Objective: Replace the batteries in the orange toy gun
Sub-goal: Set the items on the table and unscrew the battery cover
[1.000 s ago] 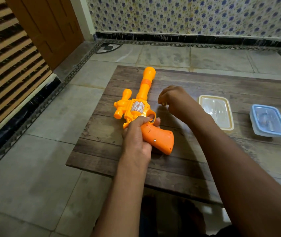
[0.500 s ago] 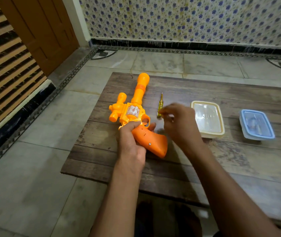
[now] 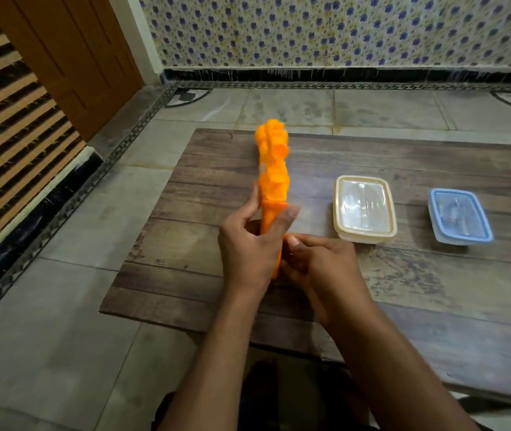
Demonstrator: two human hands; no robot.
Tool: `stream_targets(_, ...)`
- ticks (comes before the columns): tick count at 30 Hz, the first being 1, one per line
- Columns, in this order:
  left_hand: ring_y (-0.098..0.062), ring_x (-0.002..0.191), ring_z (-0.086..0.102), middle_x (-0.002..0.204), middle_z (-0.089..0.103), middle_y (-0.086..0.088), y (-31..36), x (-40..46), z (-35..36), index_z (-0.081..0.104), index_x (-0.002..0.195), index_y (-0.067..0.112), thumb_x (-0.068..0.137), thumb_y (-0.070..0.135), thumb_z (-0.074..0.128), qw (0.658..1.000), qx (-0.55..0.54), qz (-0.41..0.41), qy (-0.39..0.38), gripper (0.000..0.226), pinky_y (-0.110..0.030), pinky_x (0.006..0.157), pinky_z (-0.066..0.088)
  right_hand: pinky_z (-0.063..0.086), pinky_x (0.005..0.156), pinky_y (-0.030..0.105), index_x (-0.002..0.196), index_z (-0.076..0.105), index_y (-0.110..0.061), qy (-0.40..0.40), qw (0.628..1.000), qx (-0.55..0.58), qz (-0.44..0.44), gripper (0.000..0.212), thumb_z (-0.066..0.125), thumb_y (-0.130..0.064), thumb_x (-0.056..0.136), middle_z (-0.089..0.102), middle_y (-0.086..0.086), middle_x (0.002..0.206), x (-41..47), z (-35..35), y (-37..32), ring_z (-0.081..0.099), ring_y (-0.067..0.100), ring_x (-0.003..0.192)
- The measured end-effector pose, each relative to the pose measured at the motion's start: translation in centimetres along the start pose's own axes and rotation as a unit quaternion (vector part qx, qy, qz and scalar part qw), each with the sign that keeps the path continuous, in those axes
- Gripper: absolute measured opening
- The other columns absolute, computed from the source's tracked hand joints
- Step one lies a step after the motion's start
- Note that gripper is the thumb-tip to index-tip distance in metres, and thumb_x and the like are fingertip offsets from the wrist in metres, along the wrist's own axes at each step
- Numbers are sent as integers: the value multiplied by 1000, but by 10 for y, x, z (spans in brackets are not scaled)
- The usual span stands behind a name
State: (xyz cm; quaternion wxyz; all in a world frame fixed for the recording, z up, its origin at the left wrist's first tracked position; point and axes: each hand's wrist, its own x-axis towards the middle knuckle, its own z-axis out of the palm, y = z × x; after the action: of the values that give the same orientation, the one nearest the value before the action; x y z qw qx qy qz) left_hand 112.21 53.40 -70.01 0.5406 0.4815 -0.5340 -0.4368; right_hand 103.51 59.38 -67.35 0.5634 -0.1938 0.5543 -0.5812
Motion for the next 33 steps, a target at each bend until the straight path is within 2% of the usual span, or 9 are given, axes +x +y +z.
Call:
stream_targets(2,-9,73,68,87,80,-1,3,-5,7,69,136,19,73,41,93,995,94,40,19,72,-38,73,62,61,87,41,92,75,0,-17,994,95,57,32,45,6,102,76,25,106,-2,1,0,74,33,102)
stream_targets(7,-11,81,68,94,79,-1,11,-14,20,73,132,19,73,37,94,969,221,114,11,65,-20,71,46,64,68,31,107,70,1,-21,960,238,148,41,32,13,98,72,23,109,8,-6,5,73,26,89)
stream_targets(14,-15,85,74,104,81,-1,19,-17,21,74,130,21,74,35,94,970,222,101,1,62,-36,77,59,64,63,31,117,63,6,-34,938,299,171,40,28,15,99,66,26,121,9,-12,3,69,28,92)
stream_targets(17,-12,90,77,103,79,9,17,-14,17,73,131,22,76,35,89,980,180,73,-35,58,-40,84,63,64,69,34,113,64,8,-23,941,292,172,37,29,14,100,64,29,130,12,-13,5,69,33,104)
stream_targets(20,-5,104,75,118,77,6,15,-9,14,73,131,16,77,29,86,991,119,50,-44,58,-38,95,62,59,86,40,129,58,15,-24,944,279,177,41,28,13,101,60,32,136,14,-15,4,61,41,127)
stream_targets(25,-11,111,74,122,76,-4,12,-2,10,71,131,3,82,11,87,998,43,39,-32,53,-29,98,59,56,98,44,127,60,14,-10,957,236,166,37,33,9,102,66,33,127,8,-17,-3,66,40,118)
stream_targets(28,-10,110,75,122,76,-4,13,-3,12,71,131,3,83,9,87,997,45,48,-29,52,-28,97,60,56,88,38,121,63,9,39,969,201,139,33,36,5,103,68,30,123,6,-15,-5,69,36,108)
stream_targets(31,-7,108,75,121,76,-1,14,-7,15,71,131,8,80,18,88,995,73,59,-28,55,-32,97,61,55,98,43,113,67,7,-18,969,210,132,35,34,5,103,67,28,129,-3,-7,-6,65,38,123)
stream_targets(33,-8,109,75,121,77,-2,14,-7,14,72,130,9,79,23,88,994,84,63,-24,56,-37,99,61,52,105,45,121,64,9,-44,964,220,142,37,33,4,103,64,28,134,-4,-6,-8,61,38,129)
